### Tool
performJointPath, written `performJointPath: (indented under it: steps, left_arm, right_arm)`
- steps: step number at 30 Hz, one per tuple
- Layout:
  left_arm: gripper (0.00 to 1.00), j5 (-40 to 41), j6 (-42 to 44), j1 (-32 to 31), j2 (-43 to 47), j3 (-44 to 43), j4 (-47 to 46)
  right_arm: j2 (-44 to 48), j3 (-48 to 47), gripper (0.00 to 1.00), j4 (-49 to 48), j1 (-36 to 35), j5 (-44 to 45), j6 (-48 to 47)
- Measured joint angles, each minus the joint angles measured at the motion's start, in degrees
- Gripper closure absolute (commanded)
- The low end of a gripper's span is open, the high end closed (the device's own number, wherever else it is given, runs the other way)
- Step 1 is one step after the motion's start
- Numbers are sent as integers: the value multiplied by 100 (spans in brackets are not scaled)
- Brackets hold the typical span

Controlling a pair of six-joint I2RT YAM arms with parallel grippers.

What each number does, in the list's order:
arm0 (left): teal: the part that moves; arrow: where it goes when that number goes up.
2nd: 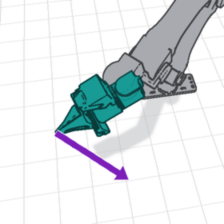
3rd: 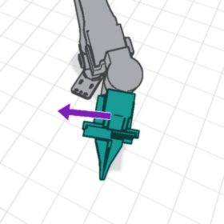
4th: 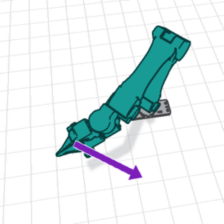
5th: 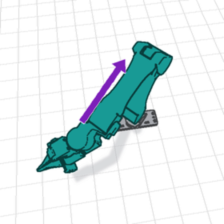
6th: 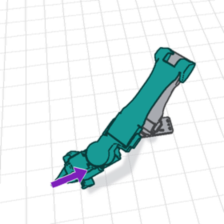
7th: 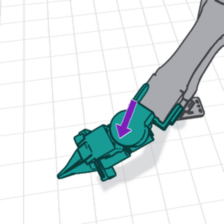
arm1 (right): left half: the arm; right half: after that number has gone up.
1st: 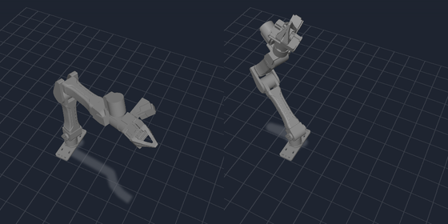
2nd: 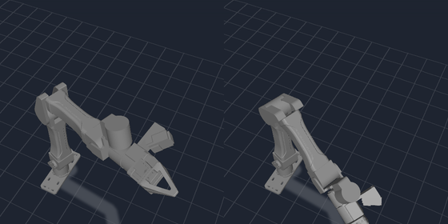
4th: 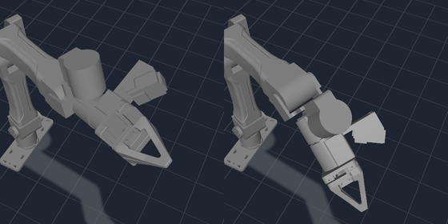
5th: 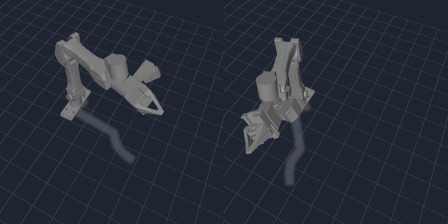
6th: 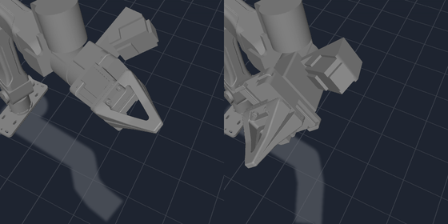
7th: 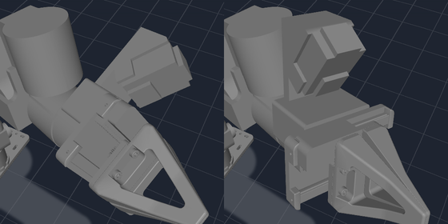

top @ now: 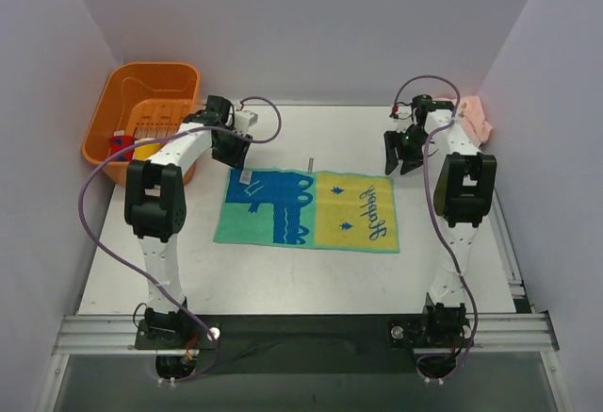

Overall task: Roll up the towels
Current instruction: Flatten the towel

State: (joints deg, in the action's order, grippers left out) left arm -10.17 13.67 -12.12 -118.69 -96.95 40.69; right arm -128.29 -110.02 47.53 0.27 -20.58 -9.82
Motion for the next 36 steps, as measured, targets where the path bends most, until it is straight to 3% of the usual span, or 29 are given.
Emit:
performJointPath:
  steps: [6, 16, 36]
  left_arm:
    - [48, 149, -96, 293, -579, -243, -22]
    - [48, 153, -94, 417, -691, -264, -50]
    - [48, 68, 11, 433, -715, -264, -70]
  right_arm:
    - [-323, -20, 52, -13, -66, -24, 184]
    - [-448, -26, 64, -17, -310, 295, 256]
    - [-420, -120, 62, -31, -286, 573, 533]
